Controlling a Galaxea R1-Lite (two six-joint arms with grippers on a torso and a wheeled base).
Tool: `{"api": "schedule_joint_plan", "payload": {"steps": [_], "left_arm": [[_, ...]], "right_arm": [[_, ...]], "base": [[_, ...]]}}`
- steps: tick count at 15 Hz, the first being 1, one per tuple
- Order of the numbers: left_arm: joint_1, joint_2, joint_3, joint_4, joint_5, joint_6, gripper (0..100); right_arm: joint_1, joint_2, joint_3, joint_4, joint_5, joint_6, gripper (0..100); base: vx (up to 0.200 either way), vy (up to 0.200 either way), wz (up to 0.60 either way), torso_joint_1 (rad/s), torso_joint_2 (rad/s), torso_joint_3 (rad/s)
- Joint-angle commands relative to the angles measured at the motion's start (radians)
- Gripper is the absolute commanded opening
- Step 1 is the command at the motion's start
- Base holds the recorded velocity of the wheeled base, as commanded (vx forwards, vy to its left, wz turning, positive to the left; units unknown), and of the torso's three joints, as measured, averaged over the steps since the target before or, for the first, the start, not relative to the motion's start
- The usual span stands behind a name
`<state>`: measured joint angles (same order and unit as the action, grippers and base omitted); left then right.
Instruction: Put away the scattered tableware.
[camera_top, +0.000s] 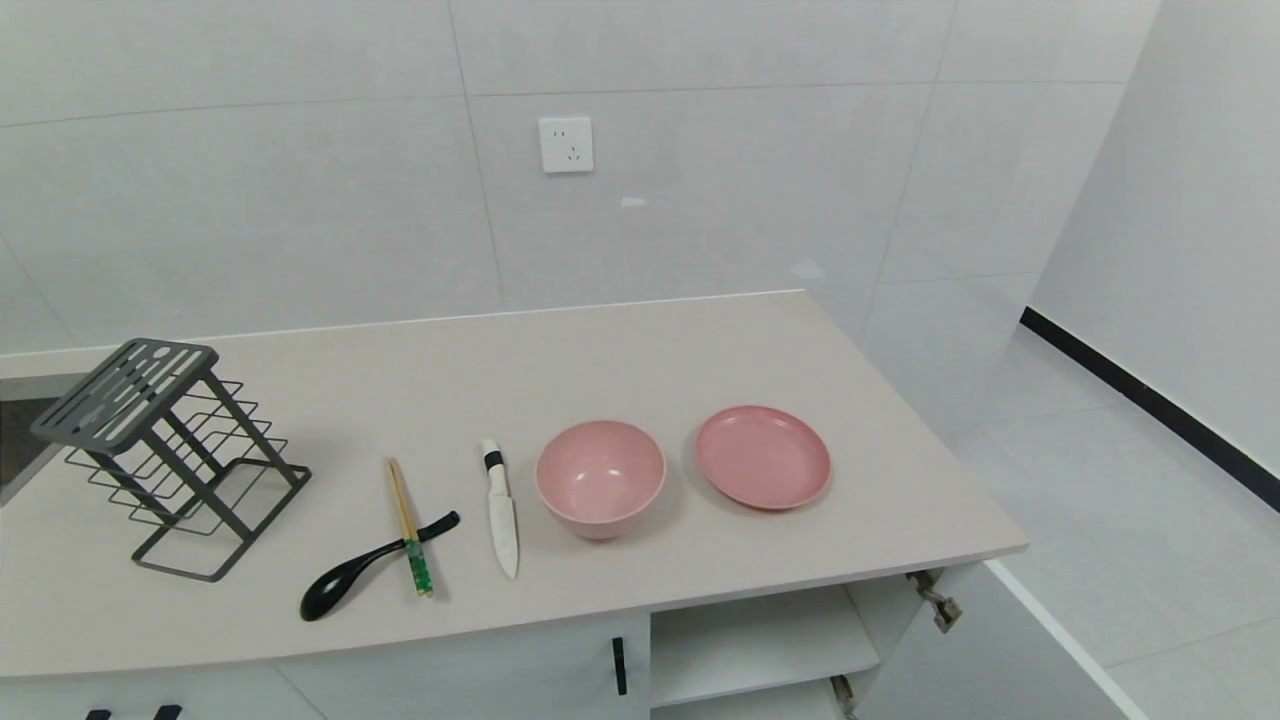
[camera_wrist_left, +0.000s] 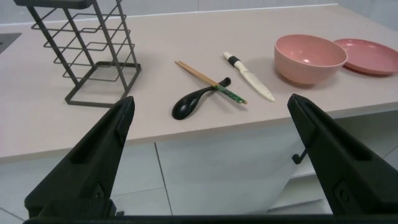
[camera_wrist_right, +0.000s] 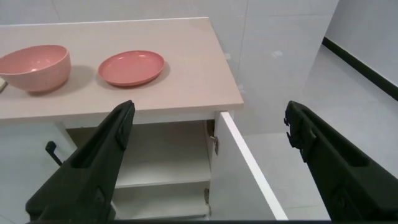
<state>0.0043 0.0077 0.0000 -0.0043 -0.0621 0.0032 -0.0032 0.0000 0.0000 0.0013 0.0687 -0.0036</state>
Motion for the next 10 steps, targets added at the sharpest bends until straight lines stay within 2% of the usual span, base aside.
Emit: {"api": "schedule_joint_plan", "payload": {"steps": [1, 9, 10], "left_arm": [[0.0, 0.002, 0.0, 0.0, 0.001, 0.001, 100], [-0.001, -0.006, 0.0, 0.001, -0.001, 0.0, 100], [-0.001, -0.006, 0.0, 0.0, -0.001, 0.0, 100]], "right_arm": [[0.0, 0.0, 0.0, 0.0, 0.0, -0.001, 100], [0.0, 0.0, 0.0, 0.0, 0.003, -0.007, 100], [0.0, 0.0, 0.0, -0.052, 0.01, -0.012, 100]], "base": [[0.2, 0.0, 0.0, -0.007, -0.02, -0.002], [0.0, 0.0, 0.0, 0.0, 0.0, 0.0], [0.0, 0.0, 0.0, 0.0, 0.0, 0.0]]}}
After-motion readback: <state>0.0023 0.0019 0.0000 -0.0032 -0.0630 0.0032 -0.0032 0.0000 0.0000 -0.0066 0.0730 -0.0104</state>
